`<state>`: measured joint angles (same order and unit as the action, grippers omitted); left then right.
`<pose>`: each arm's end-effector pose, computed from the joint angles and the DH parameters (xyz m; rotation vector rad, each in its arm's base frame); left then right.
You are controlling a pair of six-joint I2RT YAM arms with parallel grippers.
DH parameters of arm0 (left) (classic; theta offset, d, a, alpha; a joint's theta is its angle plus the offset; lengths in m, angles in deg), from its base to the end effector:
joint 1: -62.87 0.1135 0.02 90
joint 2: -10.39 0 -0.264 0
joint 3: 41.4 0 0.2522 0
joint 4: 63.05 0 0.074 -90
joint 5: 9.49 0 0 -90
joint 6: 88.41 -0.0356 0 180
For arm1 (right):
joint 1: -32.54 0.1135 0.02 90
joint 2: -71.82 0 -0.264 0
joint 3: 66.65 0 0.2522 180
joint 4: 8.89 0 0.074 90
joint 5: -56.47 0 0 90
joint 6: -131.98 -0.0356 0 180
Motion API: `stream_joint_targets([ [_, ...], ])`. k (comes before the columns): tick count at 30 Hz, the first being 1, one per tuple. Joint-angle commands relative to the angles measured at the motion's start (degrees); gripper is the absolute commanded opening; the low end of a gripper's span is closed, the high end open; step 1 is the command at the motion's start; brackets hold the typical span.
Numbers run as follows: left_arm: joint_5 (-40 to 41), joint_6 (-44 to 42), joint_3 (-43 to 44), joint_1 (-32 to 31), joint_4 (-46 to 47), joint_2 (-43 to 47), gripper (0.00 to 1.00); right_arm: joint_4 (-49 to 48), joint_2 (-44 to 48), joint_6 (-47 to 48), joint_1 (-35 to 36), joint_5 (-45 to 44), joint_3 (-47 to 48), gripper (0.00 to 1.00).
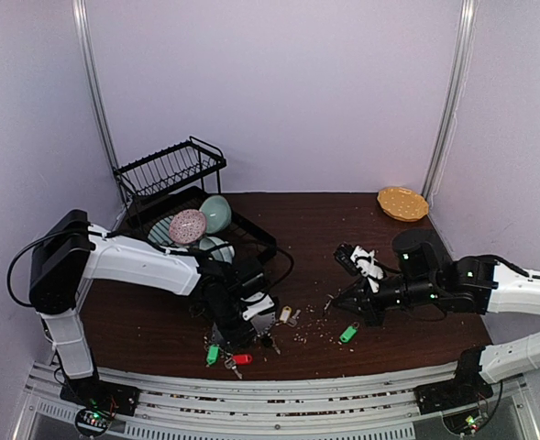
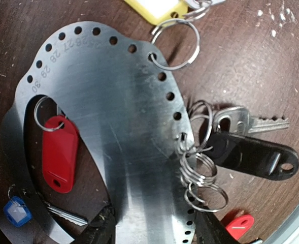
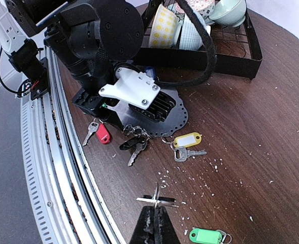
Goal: Put the keys on the keyring
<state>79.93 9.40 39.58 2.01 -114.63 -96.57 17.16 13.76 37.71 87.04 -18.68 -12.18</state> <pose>0.1688 -0.3035 0.1485 1.3241 2.6493 -0.1944 0.1240 0.1895 0.2681 -1.0795 1.9120 0.8734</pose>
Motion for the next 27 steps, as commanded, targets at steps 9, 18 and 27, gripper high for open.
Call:
stream_joint_targets([
  [9, -1.7, 0.5, -0.5, -3.0, 7.1, 7.9, 0.39, 0.4, 0.9, 0.4, -0.3, -0.3, 0.4, 0.00],
  [18, 0.4, 1.4, -2.3, -2.9, 10.8, 13.4, 0.39, 0.3, 0.7, 0.5, -0.3, -0.4, 0.5, 0.00],
  [27, 1.7, 10.6, -3.1, 2.1, 6.4, 6.5, 0.69, 0.4, 0.8, 0.5, -0.3, -0.3, 0.4, 0.00],
])
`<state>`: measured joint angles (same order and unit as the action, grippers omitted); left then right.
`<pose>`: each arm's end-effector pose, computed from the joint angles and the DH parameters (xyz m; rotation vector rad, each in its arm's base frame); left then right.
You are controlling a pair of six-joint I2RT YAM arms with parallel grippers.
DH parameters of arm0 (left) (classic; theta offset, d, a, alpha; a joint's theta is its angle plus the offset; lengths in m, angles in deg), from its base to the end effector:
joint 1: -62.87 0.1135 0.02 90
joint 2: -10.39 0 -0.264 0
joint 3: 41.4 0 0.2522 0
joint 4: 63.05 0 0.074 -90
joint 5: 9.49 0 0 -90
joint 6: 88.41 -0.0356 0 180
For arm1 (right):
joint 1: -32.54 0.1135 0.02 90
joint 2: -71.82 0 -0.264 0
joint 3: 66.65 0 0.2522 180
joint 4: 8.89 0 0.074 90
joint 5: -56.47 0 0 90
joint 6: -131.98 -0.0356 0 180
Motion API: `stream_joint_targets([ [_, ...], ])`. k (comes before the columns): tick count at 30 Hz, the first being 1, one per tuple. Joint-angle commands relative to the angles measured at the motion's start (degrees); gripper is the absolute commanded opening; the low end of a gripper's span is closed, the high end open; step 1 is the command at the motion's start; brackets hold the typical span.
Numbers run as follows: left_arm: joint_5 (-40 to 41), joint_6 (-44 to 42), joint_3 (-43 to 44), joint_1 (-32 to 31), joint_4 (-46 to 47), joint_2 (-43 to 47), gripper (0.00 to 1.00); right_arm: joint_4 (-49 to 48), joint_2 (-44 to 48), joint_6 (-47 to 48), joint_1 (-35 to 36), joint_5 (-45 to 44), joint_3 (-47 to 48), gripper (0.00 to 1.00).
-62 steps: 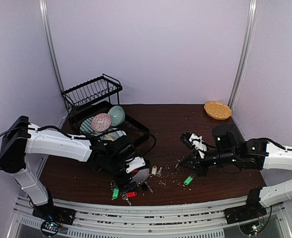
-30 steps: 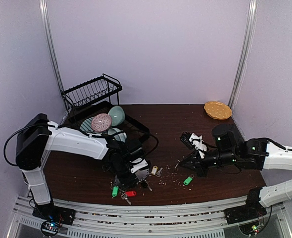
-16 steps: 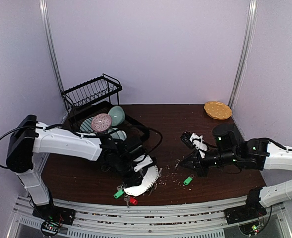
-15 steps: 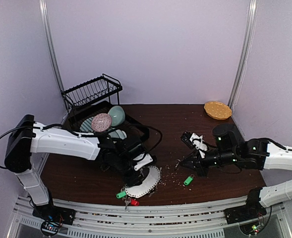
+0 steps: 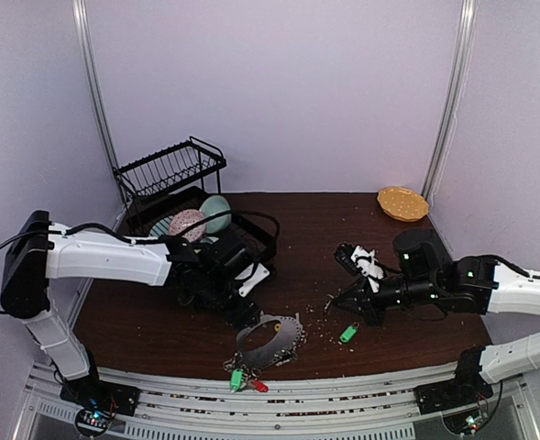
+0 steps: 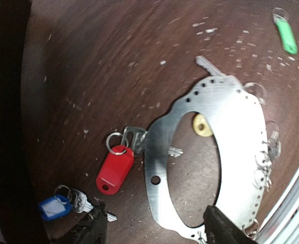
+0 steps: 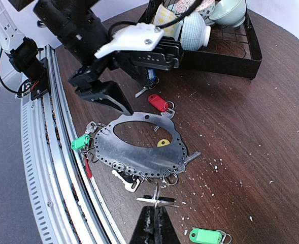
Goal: Put the keys on the keyring
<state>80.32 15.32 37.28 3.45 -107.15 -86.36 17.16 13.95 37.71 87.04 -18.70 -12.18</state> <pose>0.1739 -0.2945 0.2005 1.0589 2.5106 -0.4059 0.1237 0.1891 0.2688 -1.0781 1.9087 0.8740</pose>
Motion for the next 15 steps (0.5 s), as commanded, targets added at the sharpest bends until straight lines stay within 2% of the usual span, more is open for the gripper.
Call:
stream_joint_targets([
  [1, 1.4, 5.4, -0.6, 0.5, -1.0, -4.7, 0.71, 0.4, 0.5, 0.5, -0.3, -0.2, 0.4, 0.00],
  [6, 2.7, 5.8, -0.5, -0.4, -1.5, -8.8, 0.73, 0.5, 0.4, 0.4, -0.3, -0.2, 0.2, 0.00],
  [10, 2.5, 4.3, -0.8, -2.3, -1.3, -11.1, 0.61, 0.2, 0.5, 0.4, -0.3, -0.2, 0.1, 0.00],
  [15, -2.8, -3.3, -1.7, -9.9, 1.3, -11.4, 0.57, 0.1, 0.2, 0.3, -0.3, 0.0, 0.2, 0.00],
])
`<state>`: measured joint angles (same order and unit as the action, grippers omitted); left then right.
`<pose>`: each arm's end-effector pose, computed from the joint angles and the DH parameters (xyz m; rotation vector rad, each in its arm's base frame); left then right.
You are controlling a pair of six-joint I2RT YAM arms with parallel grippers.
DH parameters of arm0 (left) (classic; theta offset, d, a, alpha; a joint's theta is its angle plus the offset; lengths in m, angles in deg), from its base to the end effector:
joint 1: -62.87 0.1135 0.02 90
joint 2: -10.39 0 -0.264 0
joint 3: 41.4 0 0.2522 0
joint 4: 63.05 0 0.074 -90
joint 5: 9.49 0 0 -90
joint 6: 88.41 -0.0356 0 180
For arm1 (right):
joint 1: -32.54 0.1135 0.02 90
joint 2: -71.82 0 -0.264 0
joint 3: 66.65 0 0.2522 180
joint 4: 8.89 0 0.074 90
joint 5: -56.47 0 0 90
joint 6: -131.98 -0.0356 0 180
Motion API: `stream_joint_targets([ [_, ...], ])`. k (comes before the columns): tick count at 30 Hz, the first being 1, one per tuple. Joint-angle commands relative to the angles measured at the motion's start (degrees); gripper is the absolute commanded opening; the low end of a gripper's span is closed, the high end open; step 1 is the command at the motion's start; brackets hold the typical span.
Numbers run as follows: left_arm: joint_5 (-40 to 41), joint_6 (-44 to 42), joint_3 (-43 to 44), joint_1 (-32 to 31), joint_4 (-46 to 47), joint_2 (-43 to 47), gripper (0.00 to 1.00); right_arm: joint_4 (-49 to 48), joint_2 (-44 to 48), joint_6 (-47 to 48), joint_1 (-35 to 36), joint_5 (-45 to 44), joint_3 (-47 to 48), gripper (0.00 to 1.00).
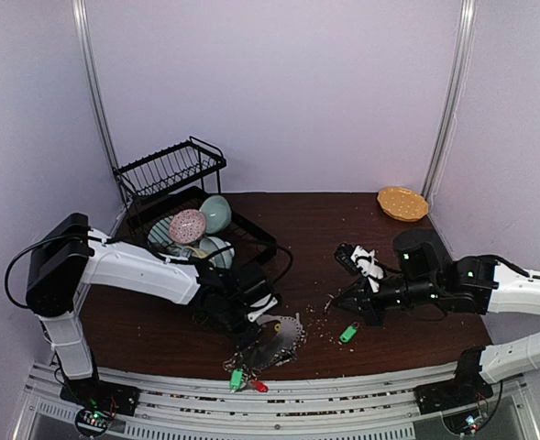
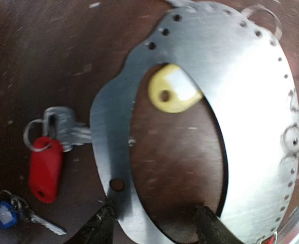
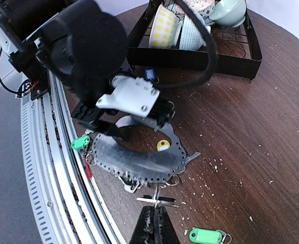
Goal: Put the keys on the keyring
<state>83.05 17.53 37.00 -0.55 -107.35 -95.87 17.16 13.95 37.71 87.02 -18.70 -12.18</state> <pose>0.1582 -0.3127 0.1448 1.1440 2.6260 -0.2382 0.1237 0.1890 0.2688 -1.0778 1.9089 0.8738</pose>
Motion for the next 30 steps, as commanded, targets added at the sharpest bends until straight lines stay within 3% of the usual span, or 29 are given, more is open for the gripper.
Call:
stream_joint_targets([
  [1, -6.7, -5.7, -1.7, -6.4, 1.6, -1.8, 0.57, 0.3, 0.1, 0.4, -0.3, 0.1, 0.2, 0.00],
  [5, -8.0, -6.9, -4.0, -7.2, 2.3, 1.7, 0.57, 0.4, 0.3, 0.2, -0.3, 0.3, 0.2, 0.00],
  [13, -3.3, -7.1, 1.7, -9.1, 3.6, 7.1, 0.77, 0.3, 0.4, 0.0, -0.3, 0.5, 0.0, 0.00],
  [16, -5.0, -4.7, 4.3, -11.0, 2.6, 3.6, 0.84, 0.4, 0.8, -0.1, -0.3, 0.6, -0.1, 0.00],
  [18, -4.5, -3.1, 5.1, -12.8, 1.2, 1.2, 0.96, 0.4, 1.2, -0.1, -0.3, 0.7, -0.2, 0.00],
  [19, -3.7, -2.4, 5.8, -13.6, 0.1, 0.0, 0.98, 0.3, 1.4, -0.1, -0.3, 0.6, -0.1, 0.00],
  [23, 0.8, -0.5, 10.4, -16.2, -4.7, -4.2, 0.98, 0.4, 1.7, -0.1, -0.3, 0.9, 0.0, 0.00],
  [30, 3.8, 1.3, 9.8, -17.3, -5.1, -6.2, 0.87, 0.5, 2.4, -0.2, -0.3, 1.0, -0.2, 0.00],
])
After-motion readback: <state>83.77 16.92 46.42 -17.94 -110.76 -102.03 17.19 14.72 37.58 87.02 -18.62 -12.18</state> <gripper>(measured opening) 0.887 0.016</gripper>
